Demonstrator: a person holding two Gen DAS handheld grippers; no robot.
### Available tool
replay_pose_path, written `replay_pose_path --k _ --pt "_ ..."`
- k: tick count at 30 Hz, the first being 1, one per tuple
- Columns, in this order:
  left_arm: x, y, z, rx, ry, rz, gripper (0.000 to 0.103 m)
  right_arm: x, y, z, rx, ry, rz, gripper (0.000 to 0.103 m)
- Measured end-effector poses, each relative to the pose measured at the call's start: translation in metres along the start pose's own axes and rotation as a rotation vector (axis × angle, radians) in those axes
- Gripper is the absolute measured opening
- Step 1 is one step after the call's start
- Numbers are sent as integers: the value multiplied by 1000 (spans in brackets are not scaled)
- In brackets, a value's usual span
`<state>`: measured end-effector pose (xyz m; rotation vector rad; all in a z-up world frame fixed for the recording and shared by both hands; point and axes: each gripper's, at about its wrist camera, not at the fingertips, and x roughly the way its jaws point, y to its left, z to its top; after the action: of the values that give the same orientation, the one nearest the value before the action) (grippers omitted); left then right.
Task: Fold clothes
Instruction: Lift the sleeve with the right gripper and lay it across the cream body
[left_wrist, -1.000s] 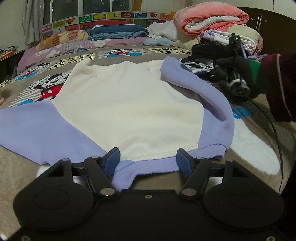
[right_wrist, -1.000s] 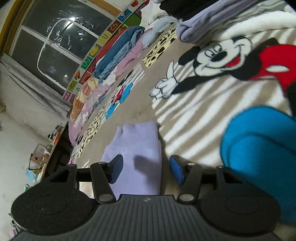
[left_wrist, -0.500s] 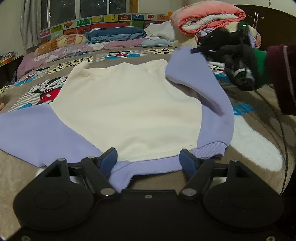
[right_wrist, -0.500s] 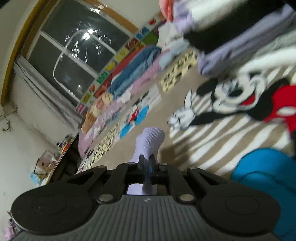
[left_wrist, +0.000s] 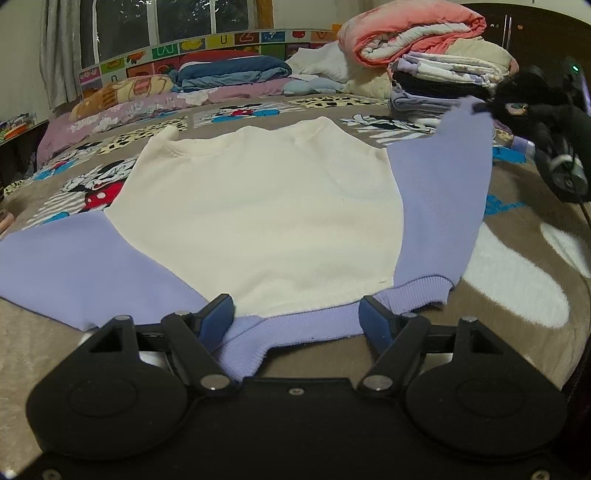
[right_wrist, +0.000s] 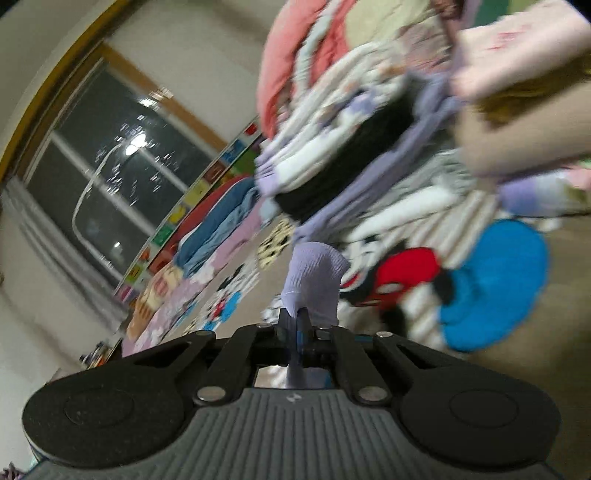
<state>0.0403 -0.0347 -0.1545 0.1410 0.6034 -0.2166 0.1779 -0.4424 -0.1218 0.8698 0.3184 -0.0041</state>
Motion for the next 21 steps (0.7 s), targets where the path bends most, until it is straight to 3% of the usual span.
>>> replay_pose_path --k 7,21 --pt "0 -2 -2 11 -7 7 75 -19 -34 -11 81 -46 -53 4" --pt "0 -2 -4 19 -14 8 76 1 -53 -3 47 15 -166 4"
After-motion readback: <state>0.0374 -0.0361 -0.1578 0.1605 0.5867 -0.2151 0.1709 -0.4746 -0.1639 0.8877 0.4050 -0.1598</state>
